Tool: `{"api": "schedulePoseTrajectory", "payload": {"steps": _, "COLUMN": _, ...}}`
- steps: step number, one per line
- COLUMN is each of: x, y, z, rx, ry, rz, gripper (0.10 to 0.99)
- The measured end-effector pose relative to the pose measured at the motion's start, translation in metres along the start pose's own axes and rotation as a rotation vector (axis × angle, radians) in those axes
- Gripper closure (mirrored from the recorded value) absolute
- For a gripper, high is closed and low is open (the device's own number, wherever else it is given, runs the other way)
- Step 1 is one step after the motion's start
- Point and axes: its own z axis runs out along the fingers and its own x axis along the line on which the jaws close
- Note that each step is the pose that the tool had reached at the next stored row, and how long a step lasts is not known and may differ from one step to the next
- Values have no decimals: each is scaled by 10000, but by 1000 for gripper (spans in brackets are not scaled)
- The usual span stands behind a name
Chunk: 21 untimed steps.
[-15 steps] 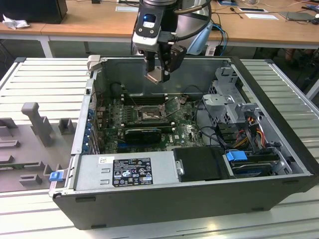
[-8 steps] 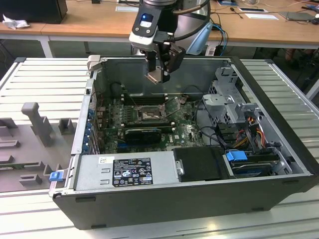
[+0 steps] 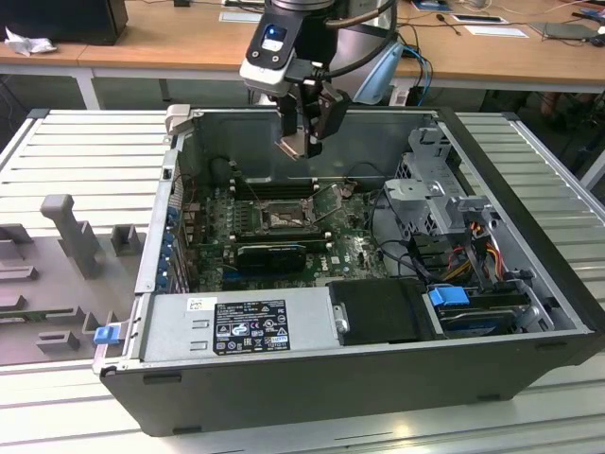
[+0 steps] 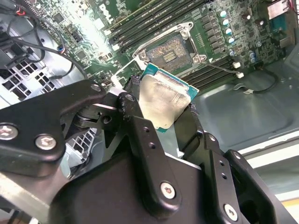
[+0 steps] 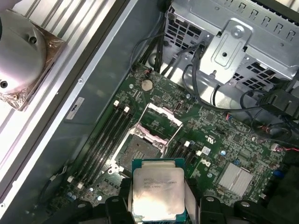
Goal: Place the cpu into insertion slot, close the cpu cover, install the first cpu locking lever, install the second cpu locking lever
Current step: 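Place the cpu into insertion slot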
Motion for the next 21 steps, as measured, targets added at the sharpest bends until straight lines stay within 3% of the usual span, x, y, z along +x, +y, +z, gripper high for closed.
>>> {"api": "schedulePoseTrajectory", "payload": {"steps": 21, "x": 0, "y": 0, "z": 3, "rx": -30, "ry": -137, "rz": 1556, "gripper": 553}}
